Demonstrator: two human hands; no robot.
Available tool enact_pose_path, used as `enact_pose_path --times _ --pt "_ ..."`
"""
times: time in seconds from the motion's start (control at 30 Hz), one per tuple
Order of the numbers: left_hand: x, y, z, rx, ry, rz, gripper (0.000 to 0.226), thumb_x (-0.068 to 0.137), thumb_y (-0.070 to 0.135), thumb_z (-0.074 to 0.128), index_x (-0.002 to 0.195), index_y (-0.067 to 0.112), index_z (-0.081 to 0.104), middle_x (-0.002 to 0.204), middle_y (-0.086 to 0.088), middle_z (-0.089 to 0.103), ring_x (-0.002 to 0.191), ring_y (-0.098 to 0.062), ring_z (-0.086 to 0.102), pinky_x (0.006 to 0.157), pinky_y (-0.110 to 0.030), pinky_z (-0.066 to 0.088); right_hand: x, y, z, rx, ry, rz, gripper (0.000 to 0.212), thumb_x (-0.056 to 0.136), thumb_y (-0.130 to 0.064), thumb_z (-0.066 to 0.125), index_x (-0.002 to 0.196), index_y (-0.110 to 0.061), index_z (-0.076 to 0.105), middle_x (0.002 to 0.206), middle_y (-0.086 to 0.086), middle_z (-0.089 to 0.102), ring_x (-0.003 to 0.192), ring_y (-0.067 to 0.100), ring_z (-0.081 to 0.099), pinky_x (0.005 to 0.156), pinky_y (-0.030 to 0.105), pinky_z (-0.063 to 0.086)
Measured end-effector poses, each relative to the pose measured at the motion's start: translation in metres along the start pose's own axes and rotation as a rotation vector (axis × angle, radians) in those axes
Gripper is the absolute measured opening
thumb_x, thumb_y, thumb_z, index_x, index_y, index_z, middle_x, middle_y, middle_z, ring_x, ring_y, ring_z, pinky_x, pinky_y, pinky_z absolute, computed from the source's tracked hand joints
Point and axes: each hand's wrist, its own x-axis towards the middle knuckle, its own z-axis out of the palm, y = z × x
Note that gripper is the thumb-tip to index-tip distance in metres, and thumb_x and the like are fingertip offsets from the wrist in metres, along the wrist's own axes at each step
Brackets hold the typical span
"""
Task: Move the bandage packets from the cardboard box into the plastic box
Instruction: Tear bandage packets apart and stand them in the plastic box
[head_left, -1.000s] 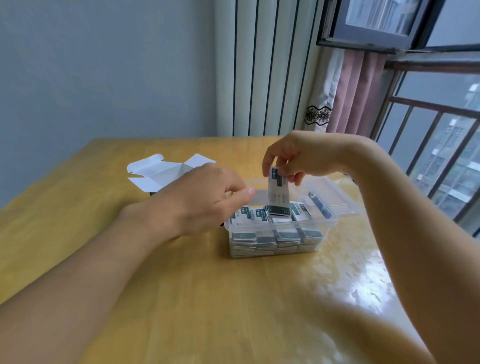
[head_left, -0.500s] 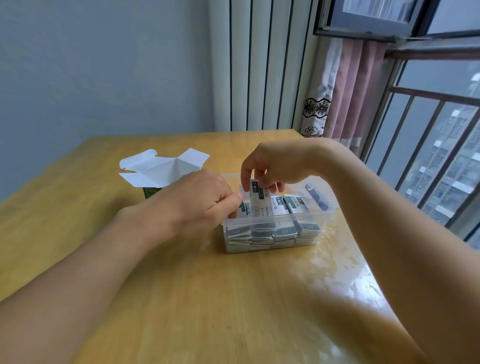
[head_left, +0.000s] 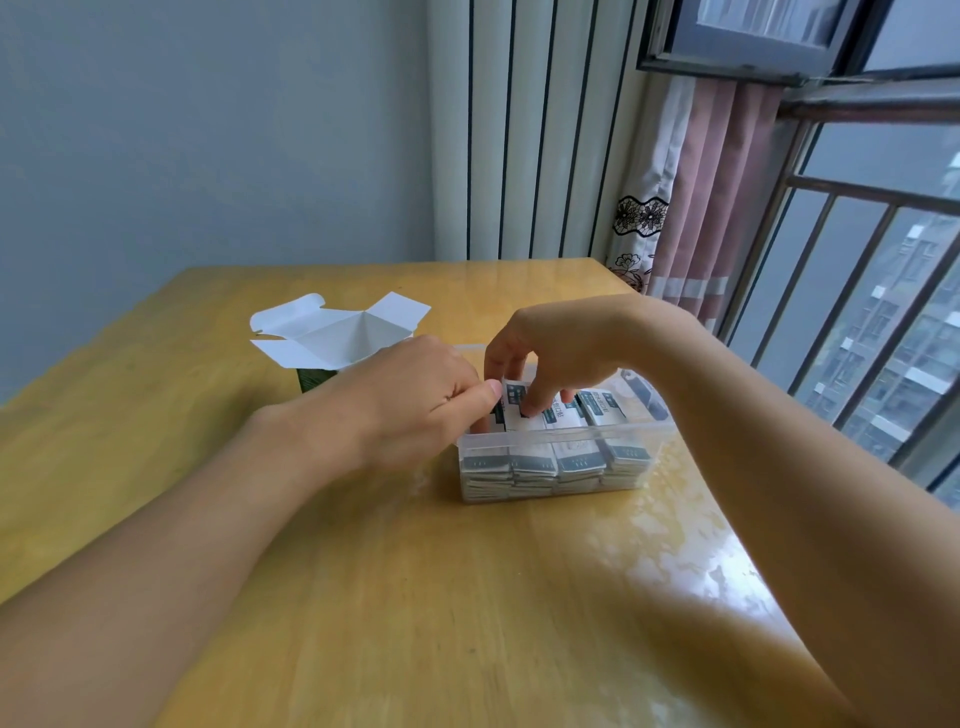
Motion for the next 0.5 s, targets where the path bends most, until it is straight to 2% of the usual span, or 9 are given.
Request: enact_pose_path --times 0.1,0.2,0.27,0.4,0.5 --pt "0.000 -0.001 0.000 -0.026 -0.016 -0.011 0.081 0.087 0.066 0.018 0.080 0.007 0.073 0.077 -0.009 0.065 0.076 -0.027 0.060 0.072 -0.051 0.050 0.000 -0.001 0.002 -0.041 -0.005 0.010 0.041 0.086 -0.017 0.076 0.126 -0.022 0.064 0.127 -0.002 0.063 0.069 0.008 0.066 0.056 0.015 0.049" --pt "0.000 -0.001 -0.001 -0.039 -0.035 -0.017 0.077 0.087 0.064 0.022 0.082 0.006 0.073 0.078 -0.009 0.065 0.078 -0.027 0.060 0.075 -0.052 0.050 0.003 0.001 0.004 -0.064 -0.013 0.032 0.043 0.085 -0.019 0.077 0.126 -0.022 0.063 0.122 -0.001 0.067 0.072 0.006 0.065 0.056 0.014 0.047" --pt "0.000 0.002 -0.002 -0.041 -0.055 -0.021 0.071 0.087 0.063 0.026 0.080 0.012 0.075 0.080 -0.005 0.067 0.081 -0.024 0.062 0.077 -0.050 0.051 0.006 0.003 0.005 -0.046 -0.022 0.049 0.047 0.085 -0.017 0.077 0.128 -0.022 0.061 0.118 0.001 0.069 0.077 0.009 0.067 0.058 0.016 0.048" --pt "-0.001 0.008 -0.006 -0.067 -0.076 -0.045 0.052 0.091 0.052 0.035 0.081 0.027 0.080 0.083 0.006 0.070 0.084 -0.013 0.062 0.080 -0.044 0.051 0.009 0.008 0.007 -0.005 -0.035 0.061 0.054 0.084 -0.017 0.078 0.134 -0.023 0.057 0.116 0.004 0.070 0.073 0.010 0.070 0.058 0.018 0.051" --pt "-0.001 0.007 -0.005 -0.059 -0.078 -0.047 0.056 0.090 0.056 0.033 0.081 0.026 0.080 0.084 0.003 0.070 0.084 -0.016 0.062 0.079 -0.046 0.051 0.009 0.009 0.006 0.038 -0.019 0.045 0.055 0.083 -0.017 0.079 0.133 -0.024 0.057 0.113 0.005 0.072 0.068 0.009 0.069 0.055 0.016 0.050"
